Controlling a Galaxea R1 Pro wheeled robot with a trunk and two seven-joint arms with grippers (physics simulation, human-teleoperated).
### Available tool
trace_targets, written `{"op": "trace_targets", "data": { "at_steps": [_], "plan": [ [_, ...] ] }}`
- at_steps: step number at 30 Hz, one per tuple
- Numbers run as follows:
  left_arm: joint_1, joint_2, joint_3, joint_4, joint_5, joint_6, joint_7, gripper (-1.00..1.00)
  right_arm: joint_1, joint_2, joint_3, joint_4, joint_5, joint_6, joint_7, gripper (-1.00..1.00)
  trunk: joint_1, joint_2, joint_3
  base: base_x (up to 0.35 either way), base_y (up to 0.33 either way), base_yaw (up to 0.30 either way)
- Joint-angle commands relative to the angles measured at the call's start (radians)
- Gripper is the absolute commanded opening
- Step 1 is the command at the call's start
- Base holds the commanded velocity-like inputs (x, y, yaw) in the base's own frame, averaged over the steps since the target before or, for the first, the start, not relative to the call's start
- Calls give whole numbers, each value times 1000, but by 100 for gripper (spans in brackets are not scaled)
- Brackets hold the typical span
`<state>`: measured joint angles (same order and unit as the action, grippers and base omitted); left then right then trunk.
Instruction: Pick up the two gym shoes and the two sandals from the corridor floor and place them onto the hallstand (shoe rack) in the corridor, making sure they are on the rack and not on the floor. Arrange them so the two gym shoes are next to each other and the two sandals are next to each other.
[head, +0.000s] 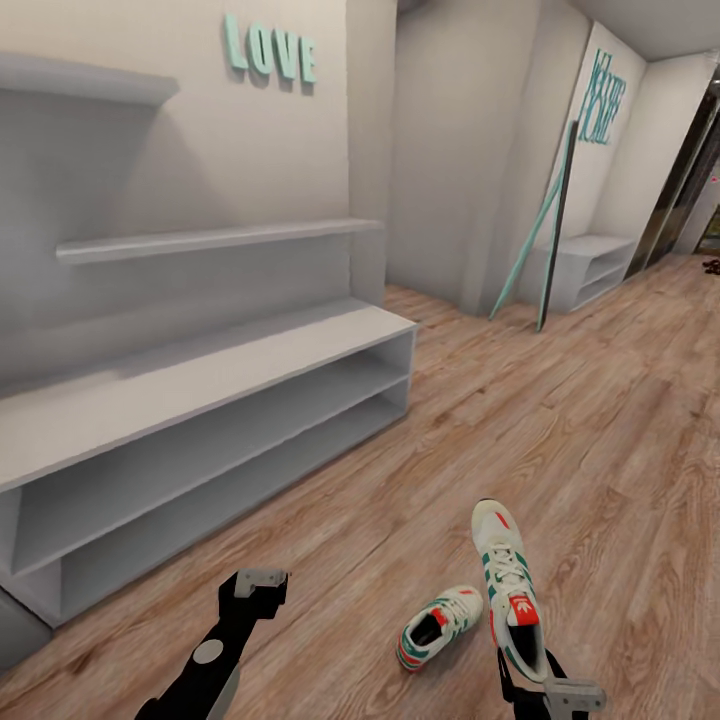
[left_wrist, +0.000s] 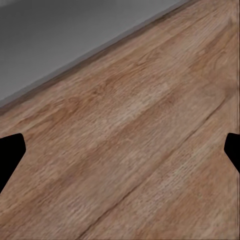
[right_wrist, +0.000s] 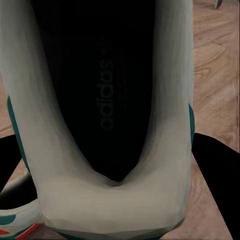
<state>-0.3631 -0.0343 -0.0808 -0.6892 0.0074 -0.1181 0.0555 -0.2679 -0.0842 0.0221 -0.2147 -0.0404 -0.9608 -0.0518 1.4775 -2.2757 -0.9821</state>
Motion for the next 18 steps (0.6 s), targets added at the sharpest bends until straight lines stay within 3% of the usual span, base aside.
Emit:
{"op": "trace_targets", "data": {
  "at_steps": [1, 13, 18],
  "plan": [
    [0, 1, -4, 0, 1, -3, 6, 100, -1, 0, 2, 0, -4, -3, 0, -100, 0, 0, -1, 2, 0, -266],
    [0, 1, -4, 0, 0, -5, 6, 100, -1, 0, 2, 0, -4, -3, 0, -100, 0, 0, -1, 0, 0, -266],
    [0, 1, -4, 0, 0, -5, 6, 100, -1, 0, 2, 1, -4, -3, 0, -100, 0, 0, -1, -167, 0, -266]
  ]
}}
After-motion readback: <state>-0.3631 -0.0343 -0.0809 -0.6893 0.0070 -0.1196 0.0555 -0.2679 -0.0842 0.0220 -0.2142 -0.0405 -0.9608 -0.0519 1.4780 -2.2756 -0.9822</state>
